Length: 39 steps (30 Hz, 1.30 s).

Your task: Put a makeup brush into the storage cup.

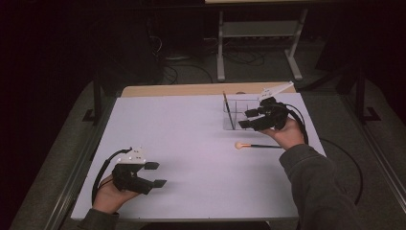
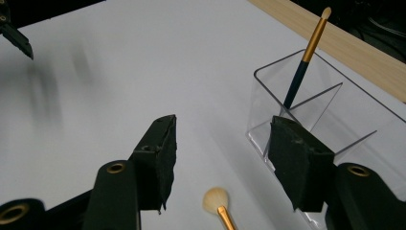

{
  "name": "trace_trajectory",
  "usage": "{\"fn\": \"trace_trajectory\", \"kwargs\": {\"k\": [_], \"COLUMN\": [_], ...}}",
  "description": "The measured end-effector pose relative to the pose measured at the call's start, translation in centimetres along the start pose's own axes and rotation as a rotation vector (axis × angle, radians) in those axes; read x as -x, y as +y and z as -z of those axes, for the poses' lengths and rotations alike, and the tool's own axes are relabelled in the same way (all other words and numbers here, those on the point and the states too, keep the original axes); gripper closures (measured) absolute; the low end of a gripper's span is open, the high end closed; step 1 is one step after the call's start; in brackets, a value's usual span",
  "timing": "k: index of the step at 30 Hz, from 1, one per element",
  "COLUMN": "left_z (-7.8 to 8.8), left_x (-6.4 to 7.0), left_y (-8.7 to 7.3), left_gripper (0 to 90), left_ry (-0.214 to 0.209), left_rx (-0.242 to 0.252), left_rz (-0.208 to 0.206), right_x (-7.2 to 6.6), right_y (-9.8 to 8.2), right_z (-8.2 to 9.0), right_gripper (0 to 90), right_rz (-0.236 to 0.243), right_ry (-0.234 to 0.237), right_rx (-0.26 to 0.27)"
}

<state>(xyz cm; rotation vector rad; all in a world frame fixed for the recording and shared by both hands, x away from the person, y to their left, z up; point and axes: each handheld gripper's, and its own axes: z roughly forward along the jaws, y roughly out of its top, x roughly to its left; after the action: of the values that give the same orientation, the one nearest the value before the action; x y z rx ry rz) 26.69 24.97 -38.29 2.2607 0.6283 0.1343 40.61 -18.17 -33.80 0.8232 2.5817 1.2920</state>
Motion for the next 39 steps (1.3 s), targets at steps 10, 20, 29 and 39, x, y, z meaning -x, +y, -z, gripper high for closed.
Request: {"fn": "trace_trajectory", "kwargs": {"k": [10, 20, 29, 39], "left_z": [0.0, 0.3, 0.5, 0.4], "left_x": [0.0, 0.0, 0.1, 0.1], "left_y": [0.0, -0.2, -0.3, -0.3], "left_gripper": [31.6, 30.8, 30.7, 30.5], "left_ry": [-0.001, 0.008, 0.015, 0.015], "left_rx": [0.001, 0.008, 0.008, 0.007], "left_rz": [0.002, 0.005, 0.007, 0.005], "right_x": [-0.2, -0.2, -0.2, 0.3], "right_y": [-0.4, -0.9, -1.3, -2.4], "right_z": [0.9, 1.2, 0.7, 0.4], "right_gripper": [39.2, 35.7, 33.2, 30.7], "right_rz": [0.001, 0.005, -0.006, 0.013], "right_ry": [-0.011, -0.014, -0.010, -0.018], "right_rx": [-0.023, -0.072, -0.133, -0.196]}}
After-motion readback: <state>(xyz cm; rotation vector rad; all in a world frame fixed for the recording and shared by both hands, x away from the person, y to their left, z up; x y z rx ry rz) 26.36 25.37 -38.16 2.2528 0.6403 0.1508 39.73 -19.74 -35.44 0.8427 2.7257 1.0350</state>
